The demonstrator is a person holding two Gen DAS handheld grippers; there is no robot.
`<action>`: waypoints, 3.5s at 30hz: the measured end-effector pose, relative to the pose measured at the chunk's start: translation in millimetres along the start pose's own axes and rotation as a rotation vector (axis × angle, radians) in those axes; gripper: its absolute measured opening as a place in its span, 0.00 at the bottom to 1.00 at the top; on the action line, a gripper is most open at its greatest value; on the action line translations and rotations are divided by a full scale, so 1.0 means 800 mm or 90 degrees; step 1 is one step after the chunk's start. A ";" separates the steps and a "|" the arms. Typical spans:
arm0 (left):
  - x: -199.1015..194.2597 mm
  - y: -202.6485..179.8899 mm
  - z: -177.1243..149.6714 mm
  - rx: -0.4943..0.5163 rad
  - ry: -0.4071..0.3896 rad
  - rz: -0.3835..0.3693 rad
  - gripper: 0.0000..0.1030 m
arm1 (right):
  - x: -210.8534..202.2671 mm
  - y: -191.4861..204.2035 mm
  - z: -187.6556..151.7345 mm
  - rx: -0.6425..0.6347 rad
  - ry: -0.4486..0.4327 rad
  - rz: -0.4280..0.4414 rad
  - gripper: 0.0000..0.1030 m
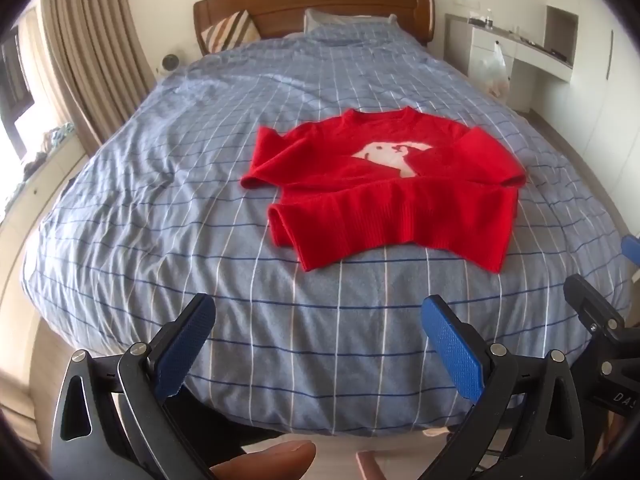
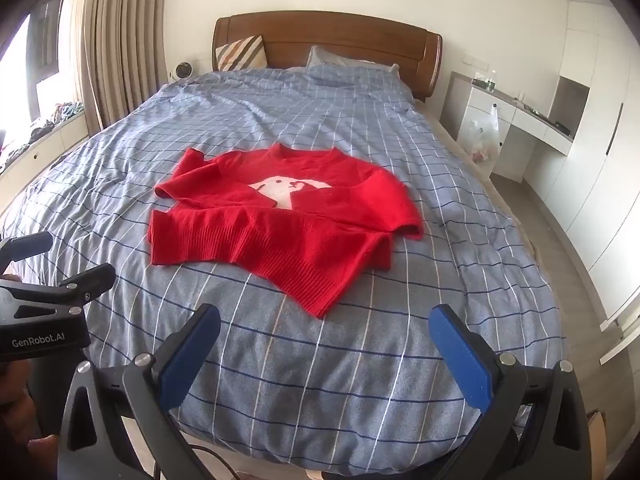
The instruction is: Fold small clothes
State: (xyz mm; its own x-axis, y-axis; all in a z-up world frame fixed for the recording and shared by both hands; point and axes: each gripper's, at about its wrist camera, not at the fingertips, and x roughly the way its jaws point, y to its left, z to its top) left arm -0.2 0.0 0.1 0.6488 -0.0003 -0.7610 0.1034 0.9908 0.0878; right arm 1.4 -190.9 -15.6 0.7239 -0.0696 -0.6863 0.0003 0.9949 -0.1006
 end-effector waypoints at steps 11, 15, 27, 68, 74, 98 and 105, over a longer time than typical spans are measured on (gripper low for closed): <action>0.000 -0.001 0.000 0.000 0.000 0.001 1.00 | 0.001 -0.001 0.001 0.000 0.002 -0.010 1.00; 0.000 -0.001 0.000 0.000 -0.001 0.001 1.00 | 0.001 -0.001 0.001 0.000 0.002 -0.011 1.00; 0.000 -0.001 0.000 0.000 -0.001 0.001 1.00 | 0.001 -0.002 0.001 0.000 0.001 -0.012 1.00; 0.000 0.001 0.000 -0.002 0.001 0.000 1.00 | 0.003 0.000 0.002 -0.003 0.005 -0.015 1.00; -0.005 -0.004 -0.001 -0.005 -0.006 -0.001 1.00 | 0.003 -0.003 -0.002 -0.008 0.008 -0.029 1.00; 0.047 0.014 -0.015 -0.023 0.078 -0.003 1.00 | 0.010 -0.013 -0.003 0.000 0.011 -0.031 1.00; 0.118 0.085 -0.014 -0.069 0.111 -0.022 1.00 | 0.070 -0.076 -0.030 0.119 0.019 0.112 1.00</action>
State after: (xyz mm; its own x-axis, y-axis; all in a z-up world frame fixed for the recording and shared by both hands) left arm 59.6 68.9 -72.8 0.5053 -0.0208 -0.8627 0.0361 0.9993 -0.0029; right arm 25.6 -256.7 -64.9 0.7031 0.1068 -0.7030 0.0054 0.9878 0.1555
